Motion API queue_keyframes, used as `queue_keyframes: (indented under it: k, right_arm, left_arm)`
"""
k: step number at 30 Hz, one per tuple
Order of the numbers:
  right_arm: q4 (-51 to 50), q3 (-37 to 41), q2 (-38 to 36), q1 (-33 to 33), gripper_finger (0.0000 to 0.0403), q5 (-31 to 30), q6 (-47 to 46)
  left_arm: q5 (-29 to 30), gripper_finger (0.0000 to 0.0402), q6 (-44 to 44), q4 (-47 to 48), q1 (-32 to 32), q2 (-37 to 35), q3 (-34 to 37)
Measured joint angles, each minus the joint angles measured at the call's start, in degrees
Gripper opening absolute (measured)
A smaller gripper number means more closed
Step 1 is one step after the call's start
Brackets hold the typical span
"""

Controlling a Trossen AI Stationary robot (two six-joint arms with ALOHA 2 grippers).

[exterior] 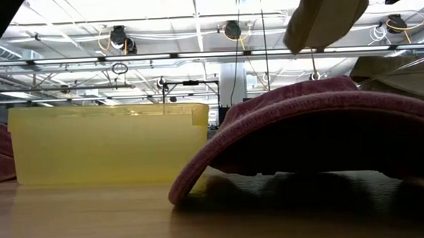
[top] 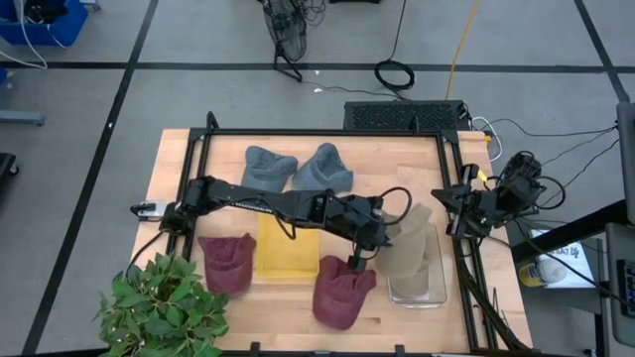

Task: Pick & Place hat
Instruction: Put the brown cap into the transparent bin

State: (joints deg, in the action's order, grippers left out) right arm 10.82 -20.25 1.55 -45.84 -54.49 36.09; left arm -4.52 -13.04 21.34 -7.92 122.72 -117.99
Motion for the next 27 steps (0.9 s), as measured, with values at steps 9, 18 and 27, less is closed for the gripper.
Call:
queue_keyframes:
  k: [9, 18, 27]
  right_arm:
    - [1.74, -0.91, 10.15, 0.0, 0.0, -3.7, -0.34]
    - [0.52, -9.89, 26.29, 0.0, 0.0, -10.53, -4.77]
    - [-7.25, -14.1, 36.71, 0.94, 0.0, -3.9, -16.7]
  left_arm:
    - [-0.42, 0.0005, 1.32, 3.19, 0.82, 0.09, 0.74]
    - [7.78, 0.0006, 1.79, 17.88, 1.74, 0.07, 0.78]
    - [7.57, 0.0004, 6.75, 24.48, 2.8, 0.08, 3.08]
